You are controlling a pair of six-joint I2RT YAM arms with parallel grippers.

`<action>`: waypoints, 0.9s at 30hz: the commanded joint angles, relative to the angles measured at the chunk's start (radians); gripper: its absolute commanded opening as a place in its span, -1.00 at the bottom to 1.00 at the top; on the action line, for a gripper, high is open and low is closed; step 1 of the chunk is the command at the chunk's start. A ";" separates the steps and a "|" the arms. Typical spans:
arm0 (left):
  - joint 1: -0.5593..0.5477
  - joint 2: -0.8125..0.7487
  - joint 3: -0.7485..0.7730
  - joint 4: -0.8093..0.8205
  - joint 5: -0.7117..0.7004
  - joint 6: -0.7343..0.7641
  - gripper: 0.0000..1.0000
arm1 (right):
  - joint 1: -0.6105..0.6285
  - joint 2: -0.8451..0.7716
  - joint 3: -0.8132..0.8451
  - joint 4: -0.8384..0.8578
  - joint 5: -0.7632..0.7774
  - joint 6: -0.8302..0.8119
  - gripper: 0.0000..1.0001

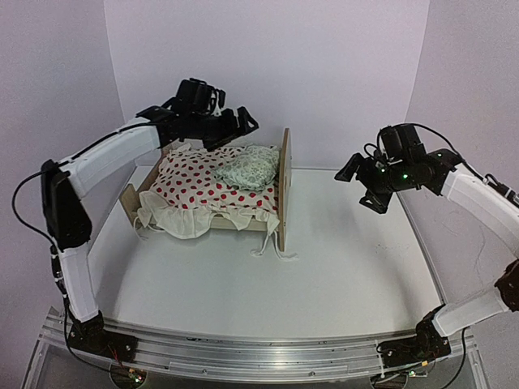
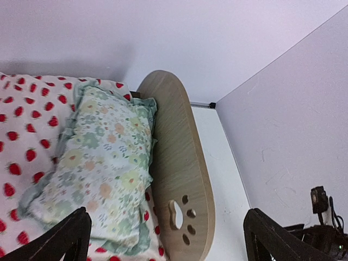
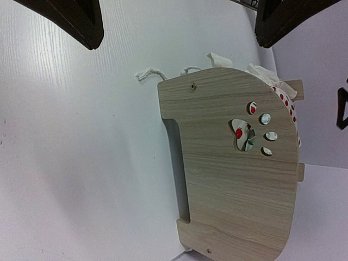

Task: Set up the pet bed
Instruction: Place the pillow on the bed frame with the mattress attached, then reset both arms

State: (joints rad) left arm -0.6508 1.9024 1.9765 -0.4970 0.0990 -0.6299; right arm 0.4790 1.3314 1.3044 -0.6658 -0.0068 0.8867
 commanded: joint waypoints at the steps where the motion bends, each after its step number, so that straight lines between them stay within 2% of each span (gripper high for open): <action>1: 0.013 -0.258 -0.174 -0.066 -0.167 0.112 0.99 | -0.003 -0.055 0.034 0.016 0.038 -0.129 0.96; 6: 0.015 -0.510 -0.426 -0.184 -0.313 0.129 0.99 | -0.002 -0.089 -0.011 0.017 0.033 -0.134 0.96; 11: 0.016 -0.700 -0.575 -0.326 -0.408 0.095 0.99 | -0.004 -0.107 -0.036 0.016 0.039 -0.087 0.97; 16: 0.015 -0.799 -0.631 -0.404 -0.443 0.059 0.99 | -0.003 -0.109 -0.053 0.017 0.031 -0.073 0.97; 27: 0.015 -0.884 -0.686 -0.469 -0.444 -0.010 0.99 | -0.003 -0.117 -0.051 0.005 0.040 -0.104 0.97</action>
State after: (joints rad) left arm -0.6399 1.0604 1.3137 -0.9343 -0.3214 -0.6050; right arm 0.4782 1.2396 1.2442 -0.6677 0.0179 0.8105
